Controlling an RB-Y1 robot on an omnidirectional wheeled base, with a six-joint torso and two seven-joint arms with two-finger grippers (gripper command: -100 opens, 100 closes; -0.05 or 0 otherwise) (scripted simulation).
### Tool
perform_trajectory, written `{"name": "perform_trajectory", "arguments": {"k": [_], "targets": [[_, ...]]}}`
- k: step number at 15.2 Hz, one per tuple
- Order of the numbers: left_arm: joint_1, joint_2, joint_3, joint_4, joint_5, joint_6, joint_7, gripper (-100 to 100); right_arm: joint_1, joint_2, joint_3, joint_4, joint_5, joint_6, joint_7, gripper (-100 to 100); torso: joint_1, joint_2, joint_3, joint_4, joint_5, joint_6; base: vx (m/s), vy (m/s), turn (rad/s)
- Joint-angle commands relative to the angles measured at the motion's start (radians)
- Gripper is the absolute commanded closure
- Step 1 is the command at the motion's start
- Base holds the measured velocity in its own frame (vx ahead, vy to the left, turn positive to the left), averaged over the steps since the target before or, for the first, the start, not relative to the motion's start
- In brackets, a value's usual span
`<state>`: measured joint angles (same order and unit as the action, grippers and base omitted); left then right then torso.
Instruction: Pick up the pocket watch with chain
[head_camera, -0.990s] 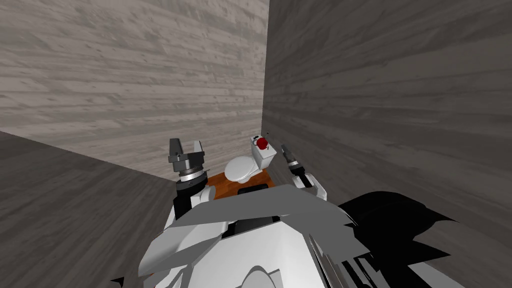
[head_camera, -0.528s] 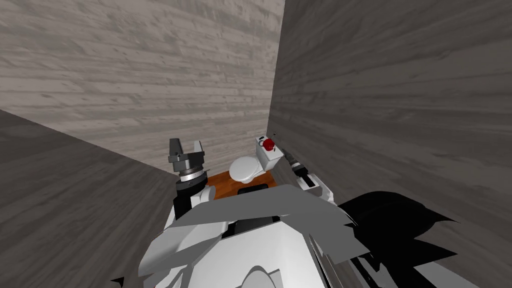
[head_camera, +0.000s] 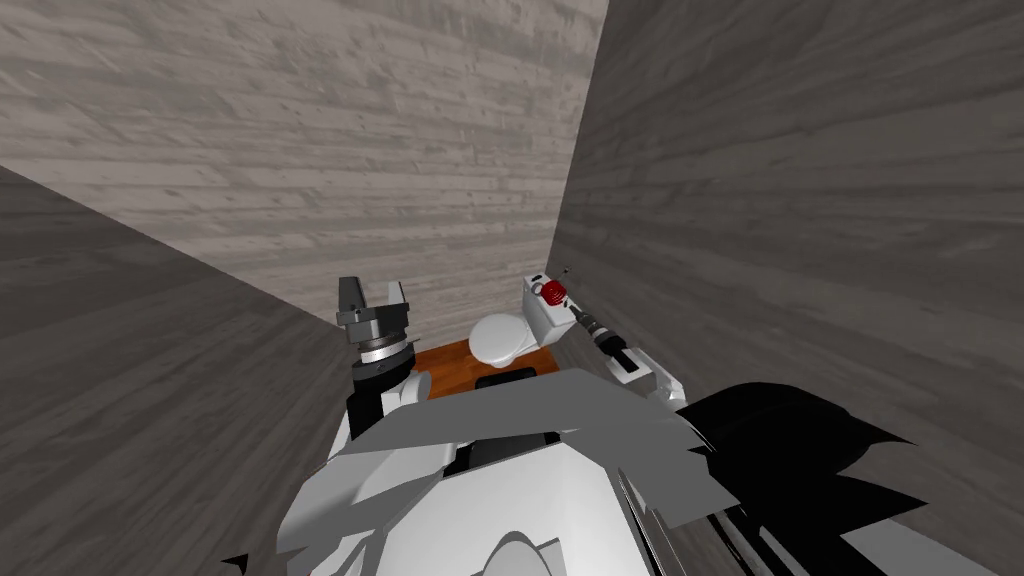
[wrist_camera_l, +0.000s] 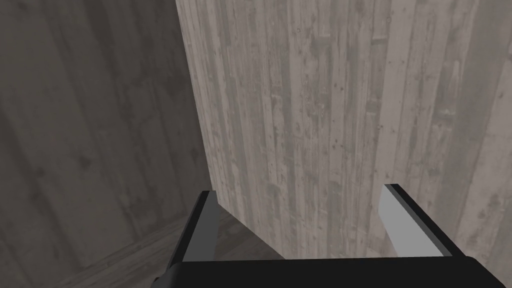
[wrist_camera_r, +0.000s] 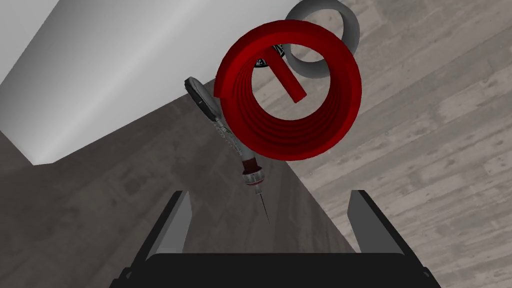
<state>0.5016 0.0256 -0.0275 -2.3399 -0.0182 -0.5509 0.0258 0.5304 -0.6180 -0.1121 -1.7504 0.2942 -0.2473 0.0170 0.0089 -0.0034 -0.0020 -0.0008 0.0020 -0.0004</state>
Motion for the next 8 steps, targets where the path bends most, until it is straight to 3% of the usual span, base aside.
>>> {"name": "perform_trajectory", "arguments": {"k": [1,2,4,8], "targets": [[0.0,0.0,0.0,0.0,0.0,0.0,0.0,0,0.009,-0.047,-0.006,0.039,0.016,0.021,0.011,-100,0.0,0.0,0.0,0.0,0.0,0.0,0.072,0.108,0.12],[0.0,0.0,0.0,0.0,0.0,0.0,0.0,0,0.009,-0.047,-0.006,0.039,0.016,0.021,0.011,-100,0.0,0.0,0.0,0.0,0.0,0.0,0.067,0.09,0.074],[0.0,0.0,0.0,0.0,0.0,0.0,0.0,0,0.015,-0.104,-0.011,0.089,0.037,0.053,0.025,-100,-0.002,0.0,0.0,0.0,0.0,0.0,0.072,0.085,0.114],[0.0,0.0,0.0,0.0,0.0,0.0,0.0,0,0.02,-0.165,-0.015,0.136,0.057,0.083,0.038,-100,0.0,0.0,0.0,0.0,0.0,0.0,0.063,0.103,0.122]]}}
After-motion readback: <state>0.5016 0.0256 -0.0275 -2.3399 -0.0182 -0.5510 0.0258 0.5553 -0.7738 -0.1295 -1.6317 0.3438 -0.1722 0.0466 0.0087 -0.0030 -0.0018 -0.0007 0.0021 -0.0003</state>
